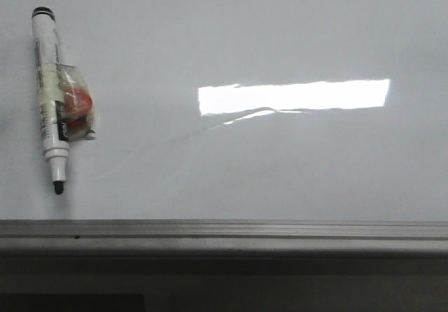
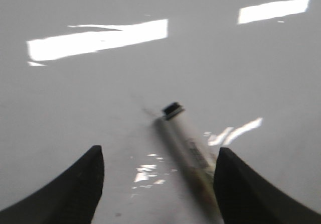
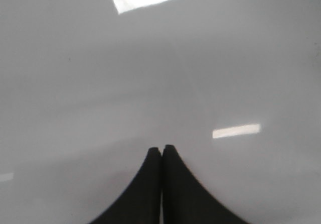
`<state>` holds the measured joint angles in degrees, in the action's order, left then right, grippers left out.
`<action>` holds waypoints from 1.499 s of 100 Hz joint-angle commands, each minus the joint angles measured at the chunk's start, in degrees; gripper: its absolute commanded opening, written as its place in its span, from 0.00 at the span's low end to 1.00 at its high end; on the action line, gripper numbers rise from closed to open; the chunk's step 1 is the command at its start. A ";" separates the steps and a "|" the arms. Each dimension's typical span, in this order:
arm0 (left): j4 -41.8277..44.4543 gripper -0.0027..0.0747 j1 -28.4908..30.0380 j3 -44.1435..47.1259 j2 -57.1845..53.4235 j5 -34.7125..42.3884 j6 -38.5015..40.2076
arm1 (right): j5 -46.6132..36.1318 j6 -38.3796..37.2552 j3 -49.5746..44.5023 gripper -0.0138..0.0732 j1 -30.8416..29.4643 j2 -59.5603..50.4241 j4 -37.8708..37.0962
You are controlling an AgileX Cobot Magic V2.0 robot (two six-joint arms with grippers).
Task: Write number 3 on whiteboard
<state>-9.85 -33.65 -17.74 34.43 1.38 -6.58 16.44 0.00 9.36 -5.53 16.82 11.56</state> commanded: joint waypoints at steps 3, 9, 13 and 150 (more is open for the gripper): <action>-6.68 0.59 -6.61 -1.83 1.50 5.08 0.40 | -5.16 0.00 2.18 0.08 0.01 1.08 0.29; -9.23 0.59 -9.37 -1.83 2.63 4.96 0.40 | -5.27 0.00 2.18 0.08 0.01 1.08 0.29; -9.49 0.58 -10.50 -1.83 3.52 4.96 0.40 | -5.25 0.00 2.18 0.08 0.01 1.08 0.29; -18.44 0.01 -14.29 -1.83 28.42 10.22 0.29 | -5.66 0.00 2.18 0.08 0.01 1.08 0.29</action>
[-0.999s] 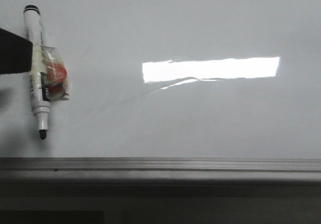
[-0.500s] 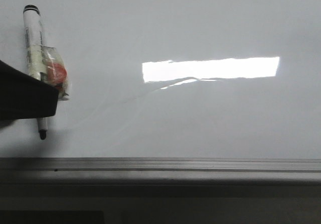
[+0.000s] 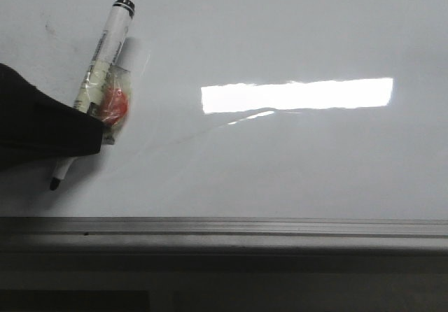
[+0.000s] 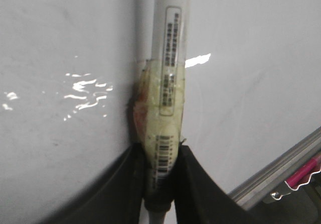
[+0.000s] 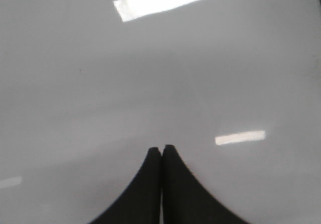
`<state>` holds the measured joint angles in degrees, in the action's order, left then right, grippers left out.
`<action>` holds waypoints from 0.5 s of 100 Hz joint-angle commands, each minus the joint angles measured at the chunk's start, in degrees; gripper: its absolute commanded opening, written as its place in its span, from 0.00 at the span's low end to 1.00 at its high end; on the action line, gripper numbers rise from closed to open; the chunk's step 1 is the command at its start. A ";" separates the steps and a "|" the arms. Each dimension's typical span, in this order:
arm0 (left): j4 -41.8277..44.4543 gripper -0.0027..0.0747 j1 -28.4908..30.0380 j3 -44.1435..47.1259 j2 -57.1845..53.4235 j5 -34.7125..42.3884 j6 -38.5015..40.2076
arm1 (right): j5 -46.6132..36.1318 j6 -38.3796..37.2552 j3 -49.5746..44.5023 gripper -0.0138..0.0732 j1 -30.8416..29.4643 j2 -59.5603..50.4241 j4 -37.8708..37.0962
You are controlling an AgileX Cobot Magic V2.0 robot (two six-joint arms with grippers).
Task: Write number 3 on whiteboard
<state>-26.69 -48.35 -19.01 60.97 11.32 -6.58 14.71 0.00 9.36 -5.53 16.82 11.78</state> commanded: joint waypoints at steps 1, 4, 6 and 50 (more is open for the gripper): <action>-1.61 0.01 0.41 -0.56 1.88 0.27 0.18 | -3.93 0.00 2.18 0.08 0.01 1.08 0.08; -1.61 0.01 0.41 -0.56 1.88 0.27 -0.09 | -3.93 0.00 2.18 0.08 0.43 1.08 0.08; -1.43 0.01 0.41 -0.56 1.88 0.16 -0.09 | -3.93 0.00 2.18 0.08 0.71 1.08 0.08; 24.47 0.01 0.41 -2.54 -8.64 -0.59 -0.09 | -4.82 6.01 11.80 0.08 28.38 11.75 0.08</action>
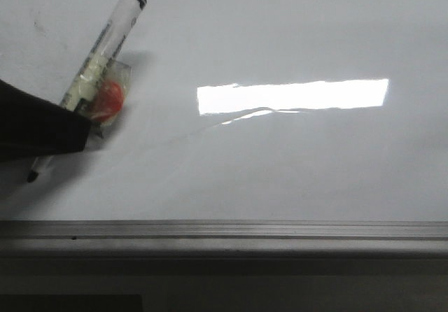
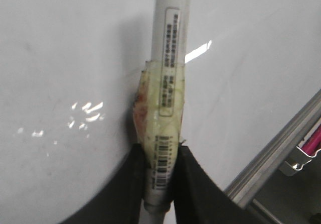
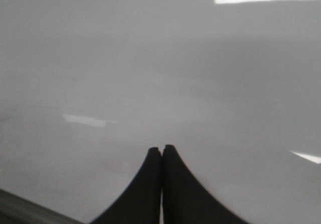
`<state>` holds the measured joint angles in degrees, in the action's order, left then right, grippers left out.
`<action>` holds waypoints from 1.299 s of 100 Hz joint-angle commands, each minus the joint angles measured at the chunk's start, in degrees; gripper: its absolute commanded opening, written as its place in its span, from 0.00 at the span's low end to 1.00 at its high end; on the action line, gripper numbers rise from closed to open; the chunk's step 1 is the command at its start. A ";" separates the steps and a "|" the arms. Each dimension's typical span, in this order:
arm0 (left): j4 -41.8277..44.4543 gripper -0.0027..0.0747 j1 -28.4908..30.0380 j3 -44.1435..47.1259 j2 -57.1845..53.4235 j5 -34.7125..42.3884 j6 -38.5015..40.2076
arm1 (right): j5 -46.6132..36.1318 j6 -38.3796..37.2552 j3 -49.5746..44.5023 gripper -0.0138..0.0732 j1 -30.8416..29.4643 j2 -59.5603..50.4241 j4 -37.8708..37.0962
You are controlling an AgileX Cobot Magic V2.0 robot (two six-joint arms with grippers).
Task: Write number 3 on whiteboard
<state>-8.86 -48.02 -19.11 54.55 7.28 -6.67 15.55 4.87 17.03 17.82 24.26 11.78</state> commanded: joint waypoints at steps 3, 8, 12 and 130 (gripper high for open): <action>10.14 0.01 0.07 -2.56 -2.51 3.46 0.00 | -6.24 1.16 5.30 0.08 7.62 6.50 0.08; 15.23 0.01 0.07 -2.80 -2.51 3.46 0.00 | -6.77 1.16 7.16 0.08 11.10 9.61 0.08; 19.07 0.01 0.07 -2.80 -2.51 3.58 0.00 | -6.77 1.16 8.62 0.09 13.50 11.84 0.08; 31.98 0.27 0.07 -2.80 -2.92 5.12 0.00 | -7.02 1.16 33.13 0.08 35.92 44.74 -3.82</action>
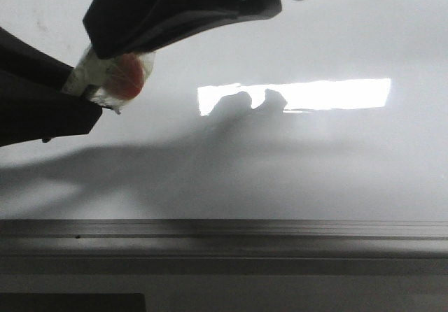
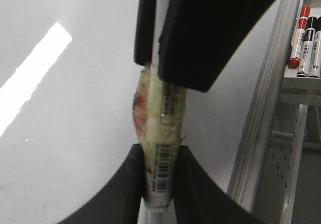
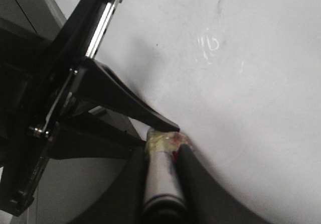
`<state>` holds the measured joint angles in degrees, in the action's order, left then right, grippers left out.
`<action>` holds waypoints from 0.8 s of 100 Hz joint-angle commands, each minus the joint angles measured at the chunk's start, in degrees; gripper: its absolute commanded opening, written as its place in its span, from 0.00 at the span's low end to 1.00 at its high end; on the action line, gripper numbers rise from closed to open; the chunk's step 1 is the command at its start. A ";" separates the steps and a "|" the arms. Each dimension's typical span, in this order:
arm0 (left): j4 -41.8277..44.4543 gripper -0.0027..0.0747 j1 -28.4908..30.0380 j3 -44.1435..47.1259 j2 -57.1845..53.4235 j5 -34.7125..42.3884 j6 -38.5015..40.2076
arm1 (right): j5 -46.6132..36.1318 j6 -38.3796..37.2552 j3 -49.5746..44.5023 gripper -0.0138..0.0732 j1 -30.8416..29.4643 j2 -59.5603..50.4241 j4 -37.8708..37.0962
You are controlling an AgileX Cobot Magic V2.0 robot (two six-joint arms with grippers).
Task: Write number 3 on whiteboard
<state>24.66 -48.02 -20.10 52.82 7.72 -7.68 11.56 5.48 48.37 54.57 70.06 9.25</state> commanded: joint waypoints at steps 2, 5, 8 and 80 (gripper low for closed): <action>-1.65 0.32 0.07 -1.82 -1.46 4.51 1.01 | -3.03 0.55 1.88 0.08 -0.83 -1.05 -1.87; -1.95 0.39 0.07 -1.82 -1.91 4.23 1.28 | -3.03 0.55 2.03 0.08 -0.83 -1.05 -2.30; -2.75 0.45 0.07 -1.82 -2.69 3.71 1.30 | -2.90 0.55 2.40 0.08 -1.03 -1.05 -2.40; -11.95 0.53 0.19 -1.82 -17.40 -7.25 1.43 | 15.85 0.55 18.05 0.08 -12.69 0.45 -4.48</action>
<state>13.51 -48.02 -20.10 35.55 -2.87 -6.90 30.23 5.48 64.43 43.57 71.28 5.66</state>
